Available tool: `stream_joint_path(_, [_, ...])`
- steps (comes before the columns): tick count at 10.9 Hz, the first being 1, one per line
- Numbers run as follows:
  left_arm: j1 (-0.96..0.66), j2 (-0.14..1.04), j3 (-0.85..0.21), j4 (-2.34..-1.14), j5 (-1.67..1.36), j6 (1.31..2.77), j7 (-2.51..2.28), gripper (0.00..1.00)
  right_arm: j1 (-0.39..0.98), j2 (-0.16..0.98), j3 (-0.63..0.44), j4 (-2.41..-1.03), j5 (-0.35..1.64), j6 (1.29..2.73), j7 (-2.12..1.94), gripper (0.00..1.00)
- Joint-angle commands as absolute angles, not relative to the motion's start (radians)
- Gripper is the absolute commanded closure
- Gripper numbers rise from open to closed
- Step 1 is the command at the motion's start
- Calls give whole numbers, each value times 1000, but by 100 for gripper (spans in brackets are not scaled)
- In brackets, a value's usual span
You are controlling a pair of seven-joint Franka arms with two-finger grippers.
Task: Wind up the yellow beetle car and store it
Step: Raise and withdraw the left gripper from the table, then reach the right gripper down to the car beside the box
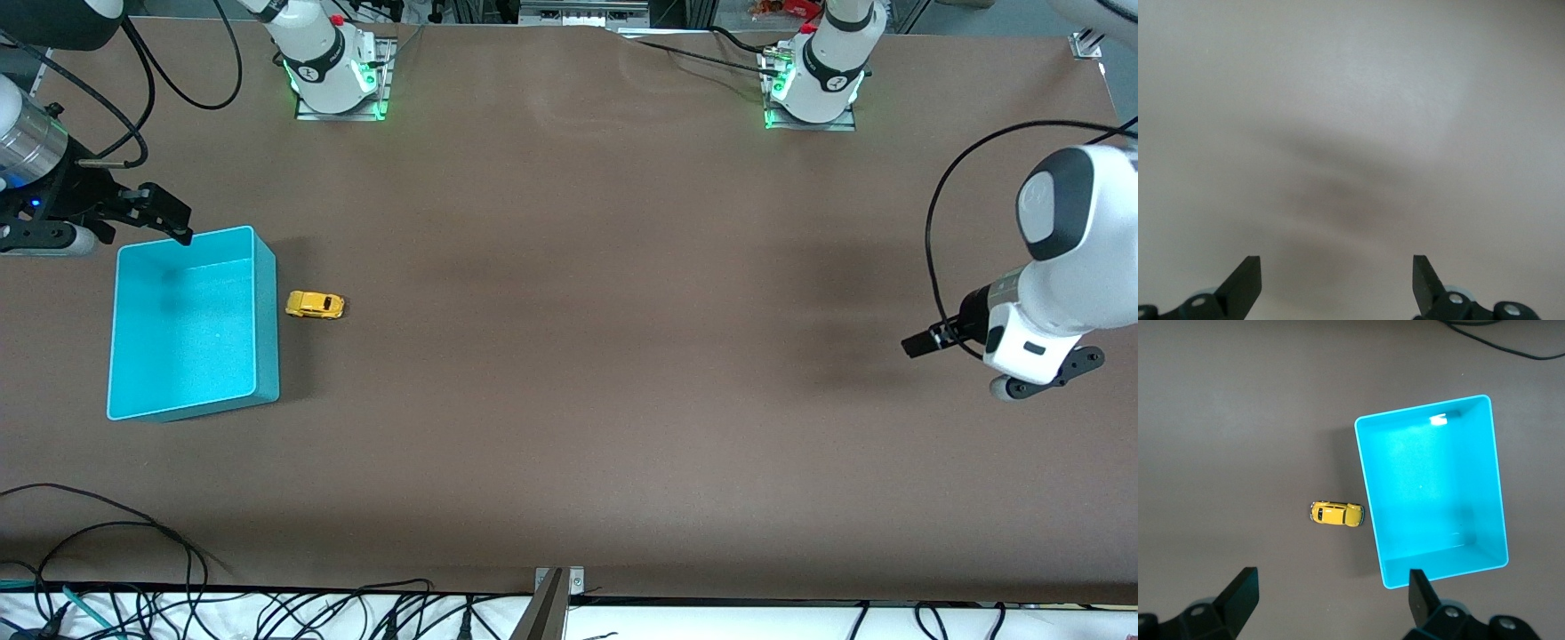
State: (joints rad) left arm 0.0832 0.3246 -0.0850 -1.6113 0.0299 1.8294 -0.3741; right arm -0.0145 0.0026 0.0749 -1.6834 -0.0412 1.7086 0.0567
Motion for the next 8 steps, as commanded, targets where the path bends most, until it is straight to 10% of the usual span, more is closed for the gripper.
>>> stream_joint_path(1, [86, 250, -86, -1621, 8, 1778, -134, 0, -14, 17, 80, -1664, -40, 1646, 23, 0])
stream_joint_path(8, [87, 190, -127, -1634, -45, 1782, -123, 0, 37, 205, 83, -1645, -28, 1666, -12, 0])
